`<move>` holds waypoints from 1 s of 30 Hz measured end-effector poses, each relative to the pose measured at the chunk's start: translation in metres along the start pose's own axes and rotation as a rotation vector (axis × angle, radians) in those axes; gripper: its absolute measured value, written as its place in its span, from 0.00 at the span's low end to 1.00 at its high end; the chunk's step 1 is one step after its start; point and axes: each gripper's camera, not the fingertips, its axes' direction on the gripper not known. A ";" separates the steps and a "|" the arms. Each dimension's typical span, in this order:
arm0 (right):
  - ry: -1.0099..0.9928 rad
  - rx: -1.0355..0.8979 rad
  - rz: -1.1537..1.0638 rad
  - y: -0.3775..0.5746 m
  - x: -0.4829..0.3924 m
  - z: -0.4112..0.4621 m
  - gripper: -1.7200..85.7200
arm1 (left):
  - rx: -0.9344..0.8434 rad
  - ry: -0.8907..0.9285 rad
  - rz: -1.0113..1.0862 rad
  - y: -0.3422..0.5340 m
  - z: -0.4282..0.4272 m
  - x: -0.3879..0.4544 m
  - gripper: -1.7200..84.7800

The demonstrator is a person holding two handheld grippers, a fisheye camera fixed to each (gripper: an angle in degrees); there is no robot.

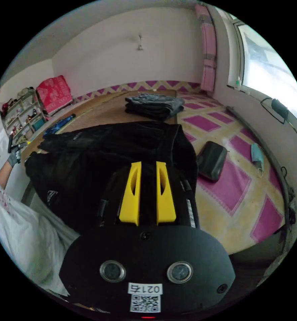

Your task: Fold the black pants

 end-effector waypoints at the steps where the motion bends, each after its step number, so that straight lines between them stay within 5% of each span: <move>1: 0.011 -0.040 0.028 -0.020 0.011 0.017 0.09 | -0.029 0.021 0.026 -0.010 0.025 0.013 0.01; 6: -0.188 -0.337 0.239 -0.060 0.072 0.095 0.08 | -0.048 0.093 -0.072 -0.031 0.106 0.024 0.01; 11: -0.322 -0.162 0.257 -0.075 0.109 0.061 0.02 | -0.156 0.047 -0.189 -0.025 0.161 0.010 0.01; 14: -0.253 -0.349 0.361 -0.060 0.131 0.103 0.01 | -0.142 0.063 -0.204 -0.025 0.169 0.011 0.01; 21: -0.148 -0.135 0.332 -0.056 0.146 0.054 0.06 | -0.120 0.112 -0.227 -0.023 0.185 0.016 0.01; 30: -0.185 -0.197 0.442 -0.053 0.189 0.058 0.08 | -0.142 0.112 -0.231 -0.022 0.205 0.029 0.01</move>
